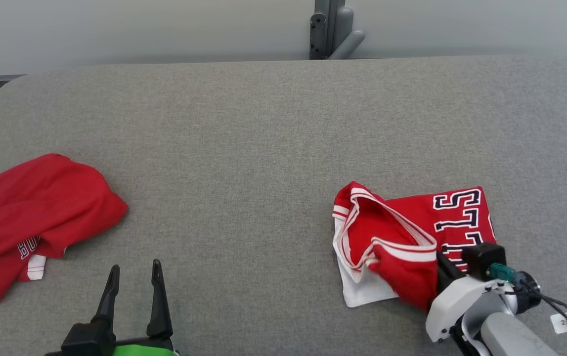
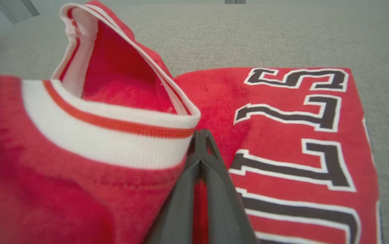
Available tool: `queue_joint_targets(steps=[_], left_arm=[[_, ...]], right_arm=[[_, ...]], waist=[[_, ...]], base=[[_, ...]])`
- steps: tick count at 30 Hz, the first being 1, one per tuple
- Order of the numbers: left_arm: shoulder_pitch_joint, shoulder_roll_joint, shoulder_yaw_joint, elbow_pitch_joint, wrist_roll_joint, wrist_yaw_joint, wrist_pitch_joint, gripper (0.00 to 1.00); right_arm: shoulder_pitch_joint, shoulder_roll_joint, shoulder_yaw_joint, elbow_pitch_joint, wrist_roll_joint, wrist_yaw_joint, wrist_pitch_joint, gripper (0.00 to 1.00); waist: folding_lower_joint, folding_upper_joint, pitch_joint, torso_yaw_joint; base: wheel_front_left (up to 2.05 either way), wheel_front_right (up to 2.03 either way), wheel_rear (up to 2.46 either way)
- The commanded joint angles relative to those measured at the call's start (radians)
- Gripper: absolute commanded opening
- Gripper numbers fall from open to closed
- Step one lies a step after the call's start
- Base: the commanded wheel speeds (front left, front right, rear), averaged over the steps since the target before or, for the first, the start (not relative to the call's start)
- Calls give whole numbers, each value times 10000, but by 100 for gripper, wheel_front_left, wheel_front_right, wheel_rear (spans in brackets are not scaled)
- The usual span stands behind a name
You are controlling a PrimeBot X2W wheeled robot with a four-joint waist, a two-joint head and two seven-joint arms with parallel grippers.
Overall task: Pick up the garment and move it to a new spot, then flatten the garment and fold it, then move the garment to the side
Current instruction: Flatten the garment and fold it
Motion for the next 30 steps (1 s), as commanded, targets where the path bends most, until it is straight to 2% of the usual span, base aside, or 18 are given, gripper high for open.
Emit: queue_joint_targets(steps=[1, 8, 18, 24, 30], left_arm=[[-41, 16, 7, -13, -19, 48, -26, 100], [-170, 16, -59, -15, -122, 76, -24, 100], [-1, 16, -72, 63, -199, 145, -26, 100], [246, 16, 171, -66, -180, 192, -26, 100], [472, 16, 513, -184, -42, 194, -26, 100]], right_arm=[[110, 38, 141, 26, 98, -11, -63, 0], [-119, 487, 1943, 54, 722, -11, -91, 0], [-592, 884, 2913, 801, 814, -11, -278, 0], [-279, 715, 2561, 485, 175, -11, -379, 0], [669, 412, 749, -1417, -861, -11, -376, 0]], waist=[[0, 0, -18, 29], [0, 0, 6, 153], [0, 0, -194, 364], [0, 0, -580, 291], [0, 0, -853, -31]], base=[[0, 0, 0], [0, 0, 0], [0, 0, 0], [0, 0, 0], [0, 0, 0]])
